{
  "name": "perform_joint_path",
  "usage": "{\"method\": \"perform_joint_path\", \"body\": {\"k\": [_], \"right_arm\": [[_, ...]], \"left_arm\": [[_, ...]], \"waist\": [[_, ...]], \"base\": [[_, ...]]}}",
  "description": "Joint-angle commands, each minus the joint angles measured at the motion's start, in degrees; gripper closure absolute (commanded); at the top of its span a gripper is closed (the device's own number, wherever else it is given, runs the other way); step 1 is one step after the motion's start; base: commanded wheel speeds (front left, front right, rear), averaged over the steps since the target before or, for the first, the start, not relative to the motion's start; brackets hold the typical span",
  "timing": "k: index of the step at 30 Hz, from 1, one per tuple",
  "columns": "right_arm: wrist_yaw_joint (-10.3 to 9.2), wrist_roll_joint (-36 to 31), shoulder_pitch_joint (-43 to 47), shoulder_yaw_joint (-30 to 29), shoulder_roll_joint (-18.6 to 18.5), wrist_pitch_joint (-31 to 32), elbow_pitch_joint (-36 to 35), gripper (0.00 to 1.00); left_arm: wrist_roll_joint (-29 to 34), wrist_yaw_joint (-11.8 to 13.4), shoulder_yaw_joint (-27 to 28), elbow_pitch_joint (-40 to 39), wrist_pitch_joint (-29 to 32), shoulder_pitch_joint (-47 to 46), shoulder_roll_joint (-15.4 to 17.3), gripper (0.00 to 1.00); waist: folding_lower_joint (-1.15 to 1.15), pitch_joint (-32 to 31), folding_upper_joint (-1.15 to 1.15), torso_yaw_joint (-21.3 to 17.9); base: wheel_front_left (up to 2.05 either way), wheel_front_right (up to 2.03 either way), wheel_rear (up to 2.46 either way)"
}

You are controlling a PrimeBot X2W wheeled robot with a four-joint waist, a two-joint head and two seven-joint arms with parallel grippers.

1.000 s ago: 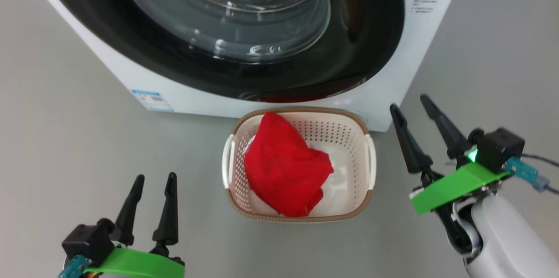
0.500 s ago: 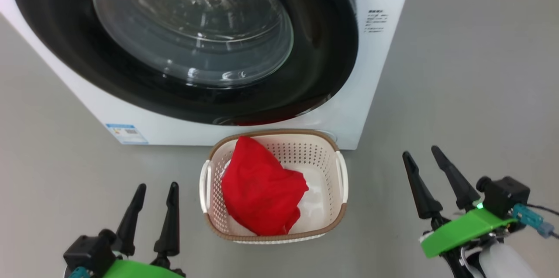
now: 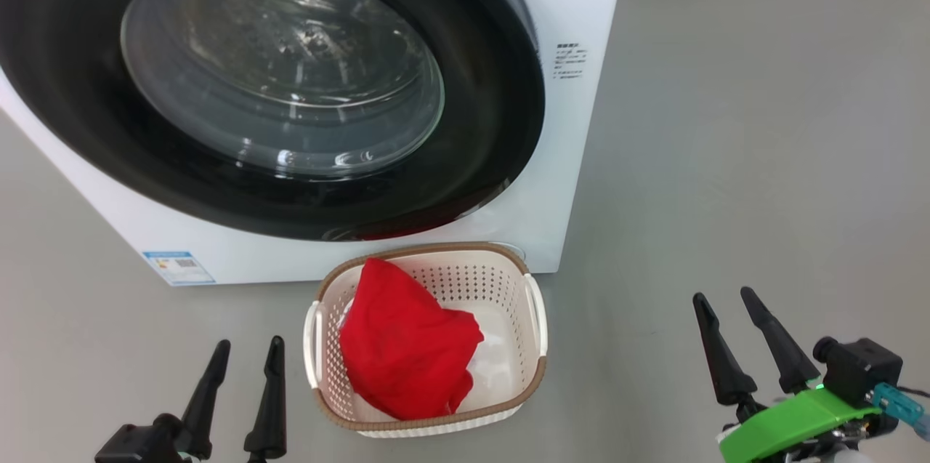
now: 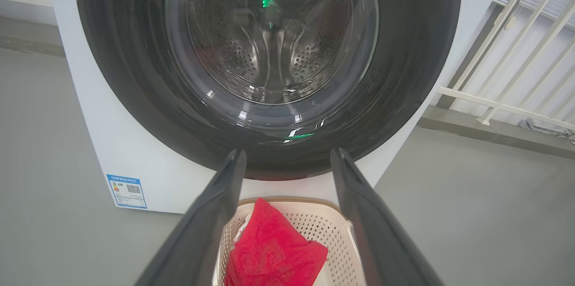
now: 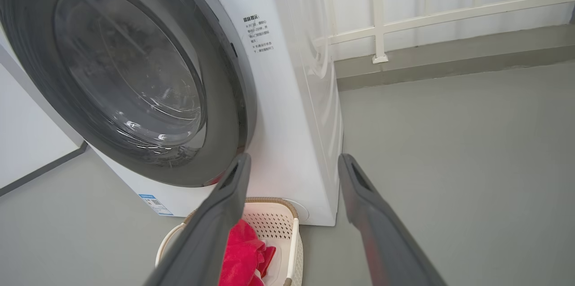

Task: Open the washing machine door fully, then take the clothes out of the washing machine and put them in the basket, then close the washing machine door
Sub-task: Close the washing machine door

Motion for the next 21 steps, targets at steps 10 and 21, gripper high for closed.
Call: {"method": "perform_joint_path", "body": {"k": [10, 21], "right_arm": [[-0.06, 0.0, 3.2, -1.7, -0.1, -0.4, -2.5, 0.0], [-0.06, -0.3, 3.4, -1.8, 0.5, -0.4, -2.5, 0.0]], "left_arm": [[1.4, -0.3, 1.7, -2.2, -0.7, 1.2, 1.6, 0.0], [1.3, -0.3, 2.0, -1.9, -0.7, 1.4, 1.3, 0.0]], "waist": [[0.0, -1.4, 0.0, -1.4], [0.0, -1.4, 0.0, -1.8]], "base": [[0.0, 0.0, 0.0], [0.0, 0.0, 0.0]]}}
